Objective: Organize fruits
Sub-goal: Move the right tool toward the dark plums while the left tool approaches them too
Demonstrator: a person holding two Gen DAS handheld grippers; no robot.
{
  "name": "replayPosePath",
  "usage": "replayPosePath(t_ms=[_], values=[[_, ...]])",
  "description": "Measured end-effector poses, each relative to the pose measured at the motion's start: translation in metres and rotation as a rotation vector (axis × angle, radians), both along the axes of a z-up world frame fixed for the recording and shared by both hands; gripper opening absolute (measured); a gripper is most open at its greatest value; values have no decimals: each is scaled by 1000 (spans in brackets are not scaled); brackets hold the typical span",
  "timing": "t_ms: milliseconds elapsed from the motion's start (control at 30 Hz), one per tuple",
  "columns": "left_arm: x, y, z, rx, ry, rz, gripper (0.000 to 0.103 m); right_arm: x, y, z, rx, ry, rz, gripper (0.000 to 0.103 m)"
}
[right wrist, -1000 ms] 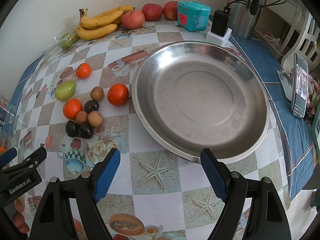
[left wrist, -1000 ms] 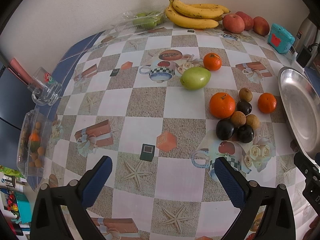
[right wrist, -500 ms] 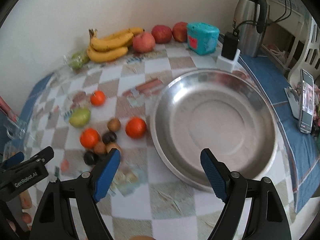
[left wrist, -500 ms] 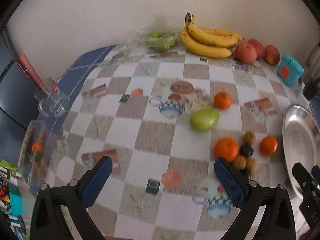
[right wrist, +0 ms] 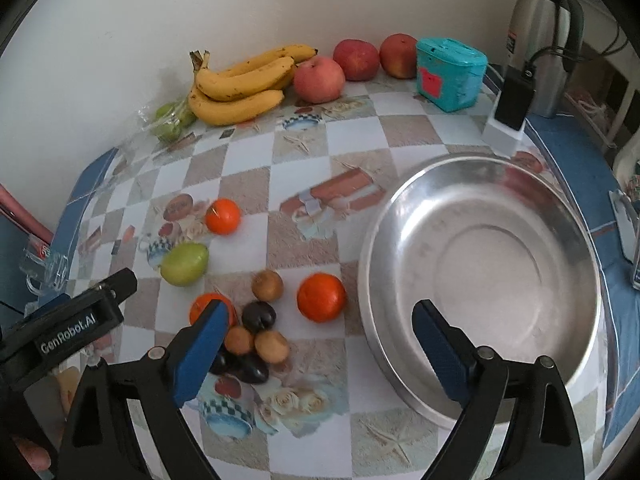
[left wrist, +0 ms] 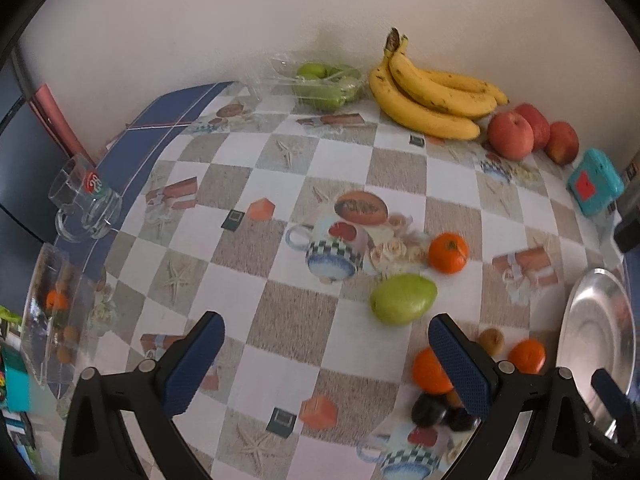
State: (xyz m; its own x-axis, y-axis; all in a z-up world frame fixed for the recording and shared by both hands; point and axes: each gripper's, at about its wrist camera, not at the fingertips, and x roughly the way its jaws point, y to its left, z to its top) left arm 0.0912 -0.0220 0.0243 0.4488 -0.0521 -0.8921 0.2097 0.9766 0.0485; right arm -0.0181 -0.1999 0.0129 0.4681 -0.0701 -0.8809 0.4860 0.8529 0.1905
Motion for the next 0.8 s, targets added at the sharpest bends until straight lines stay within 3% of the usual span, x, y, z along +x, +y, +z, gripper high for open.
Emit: replayPosePath(t_ms=[367,567,700,800], values=[[-3,20,-12,-9,17,27,103,9,3,-11,62,-4,10,93],[-9,28,-19,-34,52,34,103,7,17,-14,19,25,49,92],[-11,27,-24,-23,72,20,103,4,23,-21,57,44,75,82],[-12,26,-27,-38,89,14,103,3,29,-25,63,56,99,68]])
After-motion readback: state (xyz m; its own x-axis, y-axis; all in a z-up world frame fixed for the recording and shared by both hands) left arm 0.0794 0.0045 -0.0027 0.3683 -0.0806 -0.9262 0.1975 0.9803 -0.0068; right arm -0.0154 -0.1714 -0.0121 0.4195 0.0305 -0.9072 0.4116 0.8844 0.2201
